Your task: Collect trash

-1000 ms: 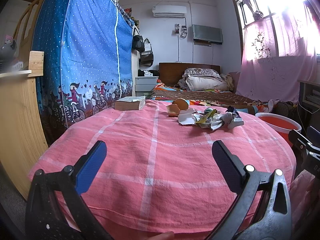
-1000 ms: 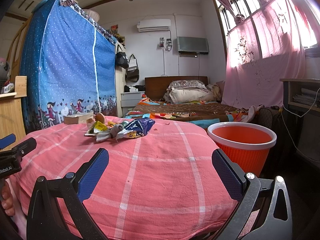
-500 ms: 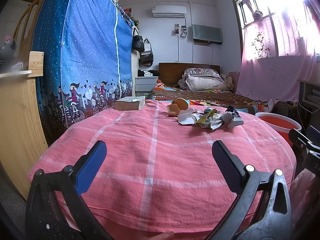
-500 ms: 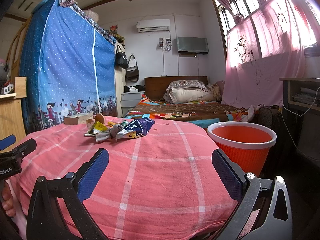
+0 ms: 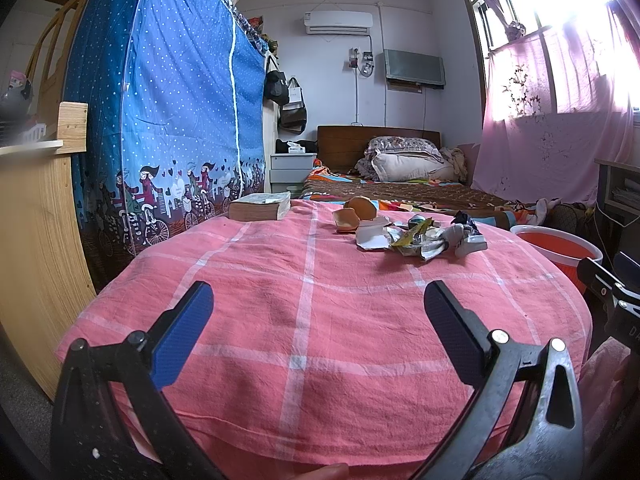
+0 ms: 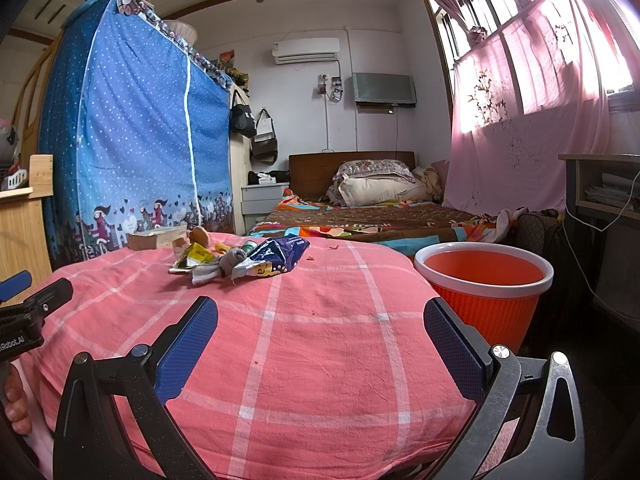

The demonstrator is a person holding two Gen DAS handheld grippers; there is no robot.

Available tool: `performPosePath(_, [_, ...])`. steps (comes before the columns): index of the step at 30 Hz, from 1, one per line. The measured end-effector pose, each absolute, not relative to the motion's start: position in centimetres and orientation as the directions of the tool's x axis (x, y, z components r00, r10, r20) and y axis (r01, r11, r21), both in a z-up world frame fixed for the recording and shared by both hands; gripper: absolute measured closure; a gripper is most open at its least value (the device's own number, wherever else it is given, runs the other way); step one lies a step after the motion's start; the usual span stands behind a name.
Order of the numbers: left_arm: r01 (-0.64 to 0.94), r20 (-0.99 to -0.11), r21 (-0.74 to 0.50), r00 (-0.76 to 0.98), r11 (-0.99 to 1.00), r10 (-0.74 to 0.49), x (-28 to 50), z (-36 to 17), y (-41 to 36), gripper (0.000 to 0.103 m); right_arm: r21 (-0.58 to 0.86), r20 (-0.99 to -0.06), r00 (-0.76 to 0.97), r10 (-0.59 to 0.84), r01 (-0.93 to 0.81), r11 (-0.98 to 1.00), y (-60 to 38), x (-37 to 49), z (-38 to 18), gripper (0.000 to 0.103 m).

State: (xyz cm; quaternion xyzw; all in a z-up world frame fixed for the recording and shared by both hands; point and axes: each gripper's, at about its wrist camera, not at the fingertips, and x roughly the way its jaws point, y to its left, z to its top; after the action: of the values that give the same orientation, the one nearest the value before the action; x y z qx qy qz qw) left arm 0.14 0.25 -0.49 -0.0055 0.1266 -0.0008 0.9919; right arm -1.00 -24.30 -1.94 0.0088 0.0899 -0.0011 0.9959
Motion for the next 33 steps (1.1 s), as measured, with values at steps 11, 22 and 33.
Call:
performPosePath(11, [-0.001, -0.251, -0.011, 0.968, 1.0, -0.002, 0.1, -0.5, 0.2, 0.0, 0.018, -0.18, 0.984, 0.0, 0.003, 1.0, -24.2, -1.0, -2.0, 0.0])
performPosePath(22, [-0.001, -0.251, -0.012, 0.968, 1.0, -0.002, 0.2, -0.5, 0.2, 0.0, 0.02, -0.182, 0.983, 0.0, 0.003, 1.0, -24.2, -1.0, -1.9, 0.0])
performPosePath(33, [0.037, -0.199, -0.005, 0.979, 0.999, -0.037, 2.2, 2.7, -1.2, 0.0, 0.024, -0.141, 0.989, 0.039, -0.036, 0.999, -24.1, 0.9, 0.5, 0.0])
